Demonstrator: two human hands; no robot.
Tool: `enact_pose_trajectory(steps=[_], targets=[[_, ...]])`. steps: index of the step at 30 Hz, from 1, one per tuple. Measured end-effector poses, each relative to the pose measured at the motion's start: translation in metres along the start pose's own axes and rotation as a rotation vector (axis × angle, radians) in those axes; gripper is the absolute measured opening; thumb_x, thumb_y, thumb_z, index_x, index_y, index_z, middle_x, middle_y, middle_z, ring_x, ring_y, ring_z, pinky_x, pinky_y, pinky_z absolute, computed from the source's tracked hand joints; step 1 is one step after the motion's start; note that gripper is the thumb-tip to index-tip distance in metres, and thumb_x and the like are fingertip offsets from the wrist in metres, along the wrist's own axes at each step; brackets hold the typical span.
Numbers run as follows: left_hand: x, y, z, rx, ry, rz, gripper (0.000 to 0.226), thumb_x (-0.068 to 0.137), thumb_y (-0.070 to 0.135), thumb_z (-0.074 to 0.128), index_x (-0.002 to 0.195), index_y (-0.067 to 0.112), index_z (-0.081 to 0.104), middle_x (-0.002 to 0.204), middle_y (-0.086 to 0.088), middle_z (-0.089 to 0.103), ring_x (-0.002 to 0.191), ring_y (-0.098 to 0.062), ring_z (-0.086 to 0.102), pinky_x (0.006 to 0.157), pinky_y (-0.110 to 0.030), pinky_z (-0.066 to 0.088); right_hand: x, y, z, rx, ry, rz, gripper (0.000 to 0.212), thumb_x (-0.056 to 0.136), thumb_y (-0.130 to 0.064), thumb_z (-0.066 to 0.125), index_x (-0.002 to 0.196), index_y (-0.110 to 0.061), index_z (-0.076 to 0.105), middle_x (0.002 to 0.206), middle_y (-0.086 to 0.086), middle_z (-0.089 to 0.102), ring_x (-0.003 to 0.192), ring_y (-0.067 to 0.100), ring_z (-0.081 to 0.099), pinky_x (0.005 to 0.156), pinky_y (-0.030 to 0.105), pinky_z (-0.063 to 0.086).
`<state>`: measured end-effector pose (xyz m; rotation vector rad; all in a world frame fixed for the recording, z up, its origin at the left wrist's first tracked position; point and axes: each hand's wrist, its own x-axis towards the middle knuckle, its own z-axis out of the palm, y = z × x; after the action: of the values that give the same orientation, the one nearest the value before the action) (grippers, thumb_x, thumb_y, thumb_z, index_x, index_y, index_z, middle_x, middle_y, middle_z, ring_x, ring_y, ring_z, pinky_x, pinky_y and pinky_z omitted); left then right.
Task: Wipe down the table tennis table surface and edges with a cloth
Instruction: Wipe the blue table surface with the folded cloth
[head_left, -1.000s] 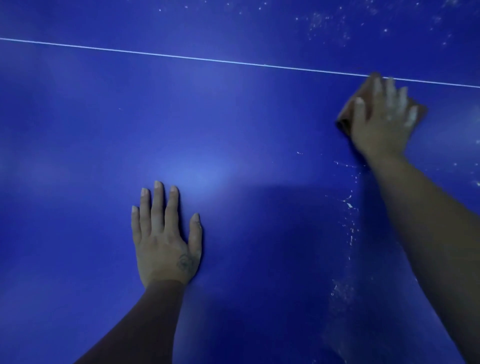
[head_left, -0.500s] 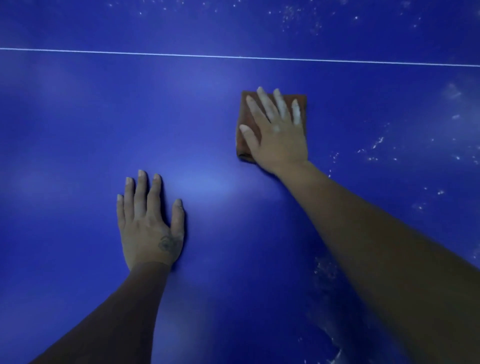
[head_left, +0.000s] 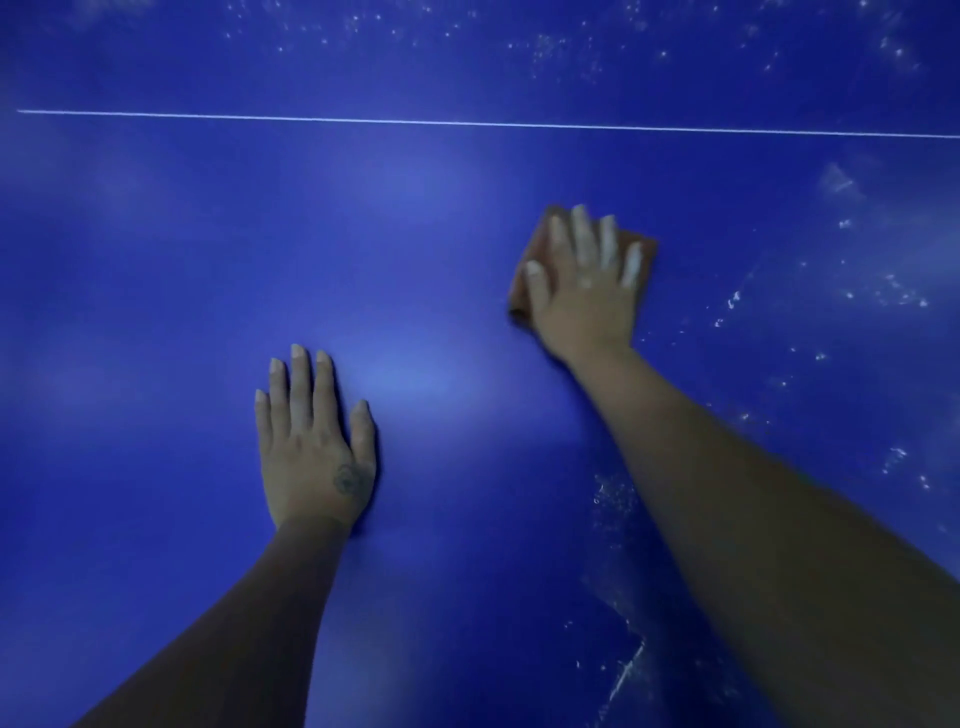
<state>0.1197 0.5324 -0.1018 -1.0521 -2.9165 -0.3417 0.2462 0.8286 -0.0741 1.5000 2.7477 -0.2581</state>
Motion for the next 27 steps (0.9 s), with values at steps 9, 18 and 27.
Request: enact_pose_trajectory(steps=[9,18,27], targets=[[-0.065,0.018,0.0,0.002,0.011,-0.061,0.073,0.107,0.05,0.045,0.17,0.014,0.036,0.18,-0.01,0.026,0.169,-0.032,0.015,0.136,-0.057,0.014,-0.039,0.047,0.009,-0.026,0.008,-0.212,0.066,0.111,-0.059,0.027,0.17,-0.029,0.025,0.18,-0.005,0.015,0.166,0.028,0.012,0.132,0.062,0.011],[-0.066,0.018,0.002,-0.042,0.023,-0.067,0.071,0.107,0.048,0.048,0.168,0.012,0.041,0.179,-0.011,0.028,0.169,-0.033,0.017,0.134,-0.06,0.017,-0.036,0.078,-0.002,0.056,0.099,0.38,0.07,0.111,-0.058,0.022,0.171,-0.022,0.021,0.18,0.004,0.012,0.167,0.033,0.007,0.13,0.066,0.007],[-0.066,0.018,0.001,-0.056,0.028,-0.057,0.071,0.107,0.046,0.049,0.167,0.011,0.041,0.179,-0.012,0.027,0.168,-0.034,0.018,0.134,-0.061,0.017,-0.077,-0.002,0.027,0.013,0.07,-0.282,0.064,0.114,-0.054,0.029,0.17,-0.023,0.029,0.179,0.0,0.019,0.166,0.03,0.015,0.131,0.061,0.013]])
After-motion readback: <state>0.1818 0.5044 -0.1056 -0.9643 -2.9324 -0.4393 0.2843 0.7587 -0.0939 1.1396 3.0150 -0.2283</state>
